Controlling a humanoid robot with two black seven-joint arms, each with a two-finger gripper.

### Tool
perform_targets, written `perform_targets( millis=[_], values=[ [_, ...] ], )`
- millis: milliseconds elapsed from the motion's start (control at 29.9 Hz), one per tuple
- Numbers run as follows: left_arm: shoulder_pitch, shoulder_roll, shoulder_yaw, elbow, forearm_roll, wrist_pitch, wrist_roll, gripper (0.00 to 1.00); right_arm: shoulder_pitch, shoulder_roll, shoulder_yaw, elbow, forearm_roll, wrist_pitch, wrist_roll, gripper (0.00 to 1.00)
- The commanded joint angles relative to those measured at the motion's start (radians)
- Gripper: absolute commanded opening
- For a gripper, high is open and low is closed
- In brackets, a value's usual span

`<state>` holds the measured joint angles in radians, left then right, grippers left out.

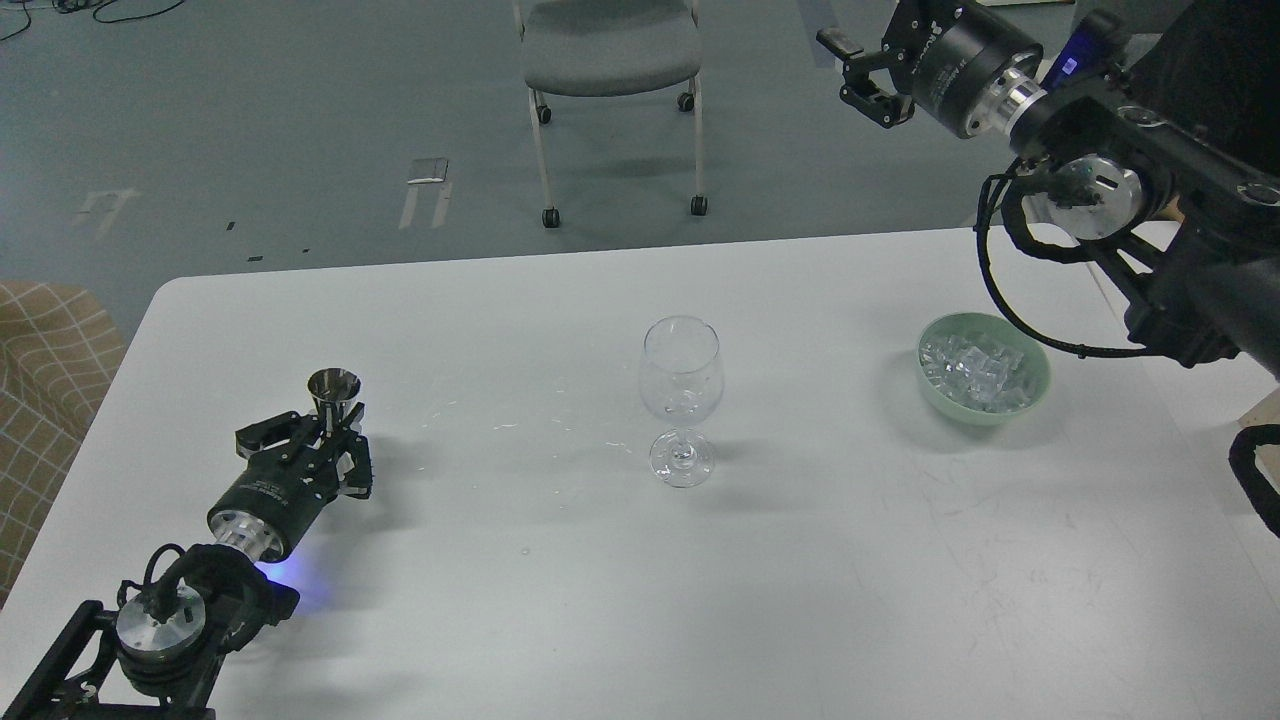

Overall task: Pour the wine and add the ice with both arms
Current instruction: 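Lift the jigger with the left gripper and carry it toward the wine glass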

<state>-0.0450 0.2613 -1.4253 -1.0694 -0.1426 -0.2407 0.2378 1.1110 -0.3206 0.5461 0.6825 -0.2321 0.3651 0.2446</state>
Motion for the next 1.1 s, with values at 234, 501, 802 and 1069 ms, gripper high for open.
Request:
perform_targets(
  millis=[234, 501, 802, 1069],
  values=[
    [-0.068, 0.013, 0.002, -0.047, 0.000, 0.012, 0.006, 0.00, 0.009, 0.003, 0.000, -0.009, 0.003, -0.009, -0.011, 1.00],
    [-0.131, 0.024, 0.005, -0.188, 0.002, 0.129, 0.066, 0.00, 0.055, 0.012, 0.006, -0.023, 0.022, -0.060, -0.060, 1.00],
    [-0.148, 0.022, 0.080, -0.340, 0.043, 0.227, 0.081, 0.00, 0.107, 0.126, 0.064, -0.132, 0.020, -0.090, -0.065, 1.00],
    [-0.141, 0.010, 0.117, -0.425, 0.084, 0.276, 0.084, 0.00, 0.207, 0.228, 0.091, -0.221, 0.022, -0.141, -0.079, 1.00]
  ],
)
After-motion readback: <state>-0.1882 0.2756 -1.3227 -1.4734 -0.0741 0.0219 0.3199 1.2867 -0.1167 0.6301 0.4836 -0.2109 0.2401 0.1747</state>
